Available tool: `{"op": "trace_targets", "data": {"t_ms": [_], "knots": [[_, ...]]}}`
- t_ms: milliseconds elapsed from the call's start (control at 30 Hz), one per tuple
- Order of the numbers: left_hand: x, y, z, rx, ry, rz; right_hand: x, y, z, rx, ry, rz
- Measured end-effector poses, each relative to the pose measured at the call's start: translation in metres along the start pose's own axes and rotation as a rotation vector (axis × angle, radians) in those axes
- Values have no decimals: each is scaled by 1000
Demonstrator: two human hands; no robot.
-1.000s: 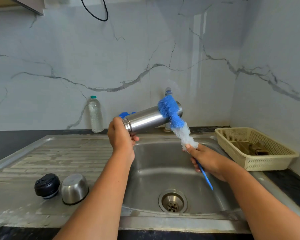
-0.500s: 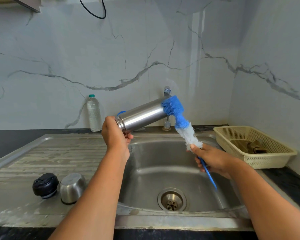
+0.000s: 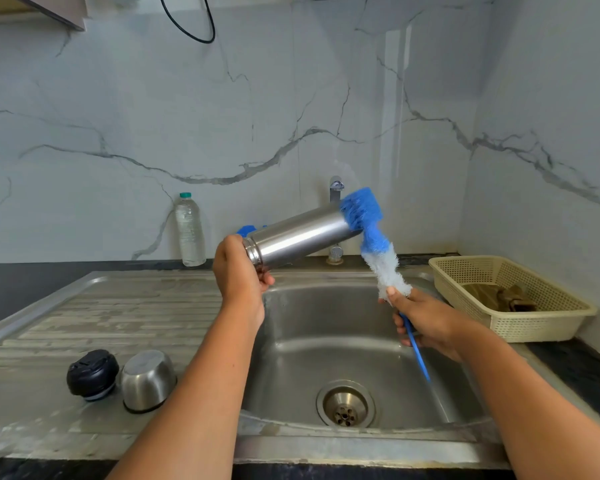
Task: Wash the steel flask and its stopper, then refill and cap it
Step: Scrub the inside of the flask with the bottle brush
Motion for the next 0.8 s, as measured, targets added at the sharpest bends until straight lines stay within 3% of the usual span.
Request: {"op": "trace_targets", "data": {"t_ms": [133, 433, 667, 800], "knots": [[0, 2, 7, -25, -49, 6, 0, 0, -1, 23, -5, 10], [6, -14, 16, -221, -231, -78, 0, 6, -3, -167, -18, 22], [3, -7, 21, -300, -332, -18, 4, -6, 2, -55, -81, -142], [4, -9, 24, -261, -371, -21, -2, -11, 18, 0, -224, -223]]}}
Point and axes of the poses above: each hand's wrist, its own x-axis towards the middle knuckle, its own y-axis out of the palm, z = x × y, the point moved 8 cm from there along x, towards the middle knuckle, and after that the axes turned 5 degrees about z, right-handed, at the moved point
